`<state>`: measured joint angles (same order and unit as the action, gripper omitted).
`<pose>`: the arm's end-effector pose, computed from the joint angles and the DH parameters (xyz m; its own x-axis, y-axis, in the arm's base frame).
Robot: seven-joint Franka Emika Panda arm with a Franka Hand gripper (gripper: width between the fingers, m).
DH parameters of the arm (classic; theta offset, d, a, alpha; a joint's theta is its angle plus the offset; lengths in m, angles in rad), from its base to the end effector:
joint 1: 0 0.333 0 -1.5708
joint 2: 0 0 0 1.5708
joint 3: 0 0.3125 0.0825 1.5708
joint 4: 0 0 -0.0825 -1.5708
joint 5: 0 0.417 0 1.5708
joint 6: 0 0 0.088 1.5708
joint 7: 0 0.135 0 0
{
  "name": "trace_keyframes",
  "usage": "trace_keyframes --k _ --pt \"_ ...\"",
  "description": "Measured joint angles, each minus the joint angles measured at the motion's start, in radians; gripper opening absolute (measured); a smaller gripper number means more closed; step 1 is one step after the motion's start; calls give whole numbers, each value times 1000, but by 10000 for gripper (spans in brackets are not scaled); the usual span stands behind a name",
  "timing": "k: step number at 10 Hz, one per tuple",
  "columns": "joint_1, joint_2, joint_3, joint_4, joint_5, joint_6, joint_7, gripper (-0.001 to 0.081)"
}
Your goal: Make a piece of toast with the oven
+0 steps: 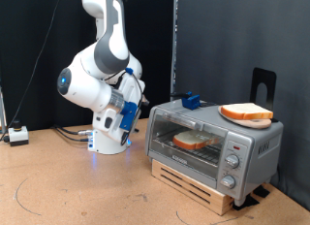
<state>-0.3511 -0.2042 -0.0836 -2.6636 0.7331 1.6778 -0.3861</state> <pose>0.3412 -0.0641 0.2477 0.8494 -0.1478 -0.5066 -0.4972 -0.5457 -0.6745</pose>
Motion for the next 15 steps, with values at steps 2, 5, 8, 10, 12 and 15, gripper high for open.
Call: trace_keyframes --k 2,5,8,10,12,15 --pt "1 4 0 9 5 -57 22 809" --pt "21 69 17 98 144 -131 30 809" --pt "45 129 63 149 333 47 37 809" --pt "52 129 79 138 380 103 39 809" --pt "52 168 82 191 351 -6 63 809" --pt "64 292 103 338 331 -112 159 809"
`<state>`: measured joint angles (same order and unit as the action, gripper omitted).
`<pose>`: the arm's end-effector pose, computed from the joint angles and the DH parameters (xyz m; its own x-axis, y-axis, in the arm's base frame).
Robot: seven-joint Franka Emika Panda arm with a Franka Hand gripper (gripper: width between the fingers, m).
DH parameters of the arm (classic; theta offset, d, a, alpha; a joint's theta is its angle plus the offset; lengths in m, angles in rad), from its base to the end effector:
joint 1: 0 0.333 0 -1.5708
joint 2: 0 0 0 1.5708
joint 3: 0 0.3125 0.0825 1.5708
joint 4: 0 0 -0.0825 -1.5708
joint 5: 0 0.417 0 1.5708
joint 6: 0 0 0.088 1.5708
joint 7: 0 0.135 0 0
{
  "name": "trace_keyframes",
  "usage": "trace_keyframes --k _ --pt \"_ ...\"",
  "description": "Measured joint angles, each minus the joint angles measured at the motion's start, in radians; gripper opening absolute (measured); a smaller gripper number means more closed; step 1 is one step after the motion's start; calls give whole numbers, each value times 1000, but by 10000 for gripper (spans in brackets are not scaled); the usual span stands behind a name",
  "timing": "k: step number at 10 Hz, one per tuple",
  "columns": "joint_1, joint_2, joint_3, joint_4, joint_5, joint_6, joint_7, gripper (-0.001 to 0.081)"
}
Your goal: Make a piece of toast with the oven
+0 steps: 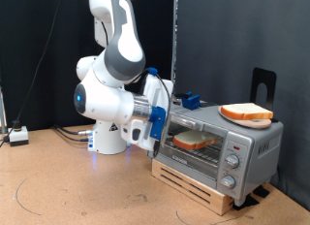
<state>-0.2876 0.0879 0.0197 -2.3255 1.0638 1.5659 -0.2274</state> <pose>0.4728 -0.0069 0.2720 0.7958 -0.0996 -0.5973 -0.5934 -0.3253 -0.7363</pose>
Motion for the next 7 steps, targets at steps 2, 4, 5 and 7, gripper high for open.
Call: trace_keyframes --k 2,4,5,7 --pt "3 40 7 35 -6 -8 4 809" --pt "-11 51 3 60 -49 -132 -16 809" --pt "-14 74 3 95 -67 -141 -26 809" --pt "-14 143 3 178 -78 -123 -27 809"
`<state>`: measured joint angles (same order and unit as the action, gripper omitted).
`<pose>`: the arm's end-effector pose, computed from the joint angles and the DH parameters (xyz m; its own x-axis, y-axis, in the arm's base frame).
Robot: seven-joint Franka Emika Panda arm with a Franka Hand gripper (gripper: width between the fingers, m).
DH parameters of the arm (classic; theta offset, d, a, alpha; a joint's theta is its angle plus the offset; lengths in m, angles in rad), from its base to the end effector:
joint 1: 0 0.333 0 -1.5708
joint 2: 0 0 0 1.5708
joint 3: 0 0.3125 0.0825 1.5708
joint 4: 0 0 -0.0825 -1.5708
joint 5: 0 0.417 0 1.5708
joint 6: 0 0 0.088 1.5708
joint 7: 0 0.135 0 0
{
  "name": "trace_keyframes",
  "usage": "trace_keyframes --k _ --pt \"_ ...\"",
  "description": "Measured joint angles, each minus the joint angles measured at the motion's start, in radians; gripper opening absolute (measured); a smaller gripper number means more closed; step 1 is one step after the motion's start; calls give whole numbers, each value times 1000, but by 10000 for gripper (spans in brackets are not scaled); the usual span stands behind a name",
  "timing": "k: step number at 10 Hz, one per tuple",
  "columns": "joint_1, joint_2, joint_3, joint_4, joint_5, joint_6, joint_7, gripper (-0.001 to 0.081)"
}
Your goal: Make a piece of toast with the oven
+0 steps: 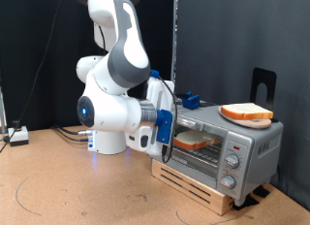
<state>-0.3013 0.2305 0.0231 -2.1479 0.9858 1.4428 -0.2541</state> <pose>0.5046 -0.0182 0.2687 0.8036 0.0248 -0.5947 -0.5458 -0.3677 -0.7529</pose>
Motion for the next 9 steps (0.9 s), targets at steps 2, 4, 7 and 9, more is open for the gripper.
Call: trace_keyframes --k 2,4,7,9 --pt "0 62 -1 61 4 60 1 809" --pt "-1 120 -5 107 5 128 7 809" --pt "-6 161 -2 144 28 84 -37 809" --pt "-1 205 18 170 61 112 -92 809"
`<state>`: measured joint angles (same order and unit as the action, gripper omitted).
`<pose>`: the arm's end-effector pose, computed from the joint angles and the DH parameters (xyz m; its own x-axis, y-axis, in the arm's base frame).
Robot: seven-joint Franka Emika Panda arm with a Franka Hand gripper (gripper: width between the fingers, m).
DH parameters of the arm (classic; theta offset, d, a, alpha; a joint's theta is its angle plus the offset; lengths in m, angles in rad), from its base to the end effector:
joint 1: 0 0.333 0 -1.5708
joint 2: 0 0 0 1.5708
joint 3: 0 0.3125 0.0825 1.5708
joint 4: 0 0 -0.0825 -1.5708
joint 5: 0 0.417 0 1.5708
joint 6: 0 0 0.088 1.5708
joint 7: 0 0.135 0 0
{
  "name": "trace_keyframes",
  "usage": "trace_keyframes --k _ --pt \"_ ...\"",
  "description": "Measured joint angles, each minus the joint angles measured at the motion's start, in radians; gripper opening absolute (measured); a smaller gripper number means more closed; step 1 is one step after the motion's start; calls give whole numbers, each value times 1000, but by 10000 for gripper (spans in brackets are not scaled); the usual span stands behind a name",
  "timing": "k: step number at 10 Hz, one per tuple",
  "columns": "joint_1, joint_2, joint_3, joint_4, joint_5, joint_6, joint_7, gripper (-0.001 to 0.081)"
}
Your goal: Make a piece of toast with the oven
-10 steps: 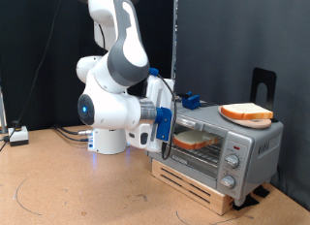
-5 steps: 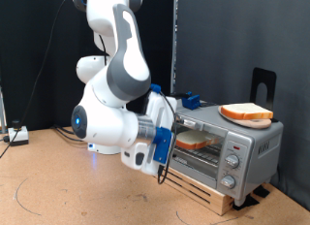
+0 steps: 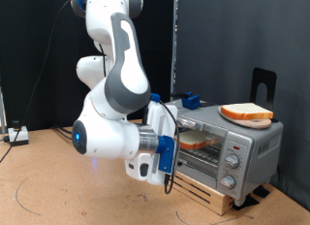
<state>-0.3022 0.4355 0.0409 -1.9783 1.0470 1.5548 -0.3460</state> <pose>0.5640 -0.0287 0.2178 0.8604 -0.0352 -0.5085 -0.4894 -0.3355 -0.8049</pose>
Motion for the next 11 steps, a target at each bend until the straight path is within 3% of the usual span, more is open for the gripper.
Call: trace_keyframes --k 3,11 --pt "23 99 14 65 18 58 21 809" --pt "53 369 79 266 35 63 55 809"
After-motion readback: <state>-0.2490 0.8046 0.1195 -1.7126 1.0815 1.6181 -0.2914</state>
